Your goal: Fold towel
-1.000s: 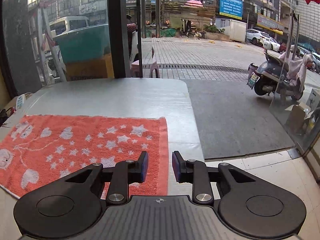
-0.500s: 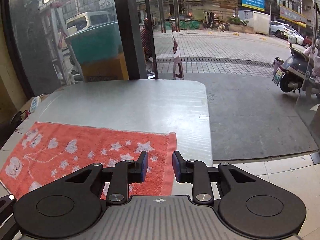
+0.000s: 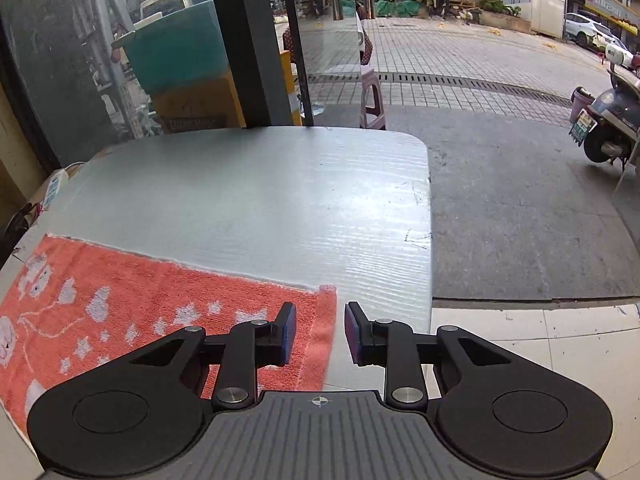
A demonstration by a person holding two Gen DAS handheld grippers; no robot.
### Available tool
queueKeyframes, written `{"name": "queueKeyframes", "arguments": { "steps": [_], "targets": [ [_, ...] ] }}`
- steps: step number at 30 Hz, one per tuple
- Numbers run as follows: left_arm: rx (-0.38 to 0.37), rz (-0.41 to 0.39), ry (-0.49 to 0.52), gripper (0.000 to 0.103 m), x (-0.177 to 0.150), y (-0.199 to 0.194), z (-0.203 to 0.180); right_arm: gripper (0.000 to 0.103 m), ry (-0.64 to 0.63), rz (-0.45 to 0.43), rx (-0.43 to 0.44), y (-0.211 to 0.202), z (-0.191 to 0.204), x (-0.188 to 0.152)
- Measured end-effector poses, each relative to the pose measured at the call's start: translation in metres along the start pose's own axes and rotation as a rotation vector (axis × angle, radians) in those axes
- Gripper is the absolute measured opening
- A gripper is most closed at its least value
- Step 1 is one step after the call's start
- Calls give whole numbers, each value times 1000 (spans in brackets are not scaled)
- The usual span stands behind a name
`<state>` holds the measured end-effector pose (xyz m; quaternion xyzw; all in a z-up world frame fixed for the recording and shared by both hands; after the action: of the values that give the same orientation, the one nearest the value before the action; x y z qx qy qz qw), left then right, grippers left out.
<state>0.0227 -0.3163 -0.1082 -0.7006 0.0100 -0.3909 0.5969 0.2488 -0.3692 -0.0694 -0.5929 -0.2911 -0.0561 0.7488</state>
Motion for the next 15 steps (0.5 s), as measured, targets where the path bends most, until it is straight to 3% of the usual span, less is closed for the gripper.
{"name": "queueKeyframes", "arguments": {
  "steps": [15],
  "targets": [
    [27,30,-55,44,1,-5,0,28,73,16,-1,1,-18,3]
  ]
}}
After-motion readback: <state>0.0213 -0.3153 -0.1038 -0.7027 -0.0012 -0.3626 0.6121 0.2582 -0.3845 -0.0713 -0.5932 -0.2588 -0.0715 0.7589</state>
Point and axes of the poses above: each gripper's, at about its wrist camera, not at the fingertips, and y roughly the way its jaws point, z to its left, x to its top, the point moved 1 cm from there along y, roughly the way its jaws point, and after that the axes turned 11 degrees about z, right-handed, at the moved point
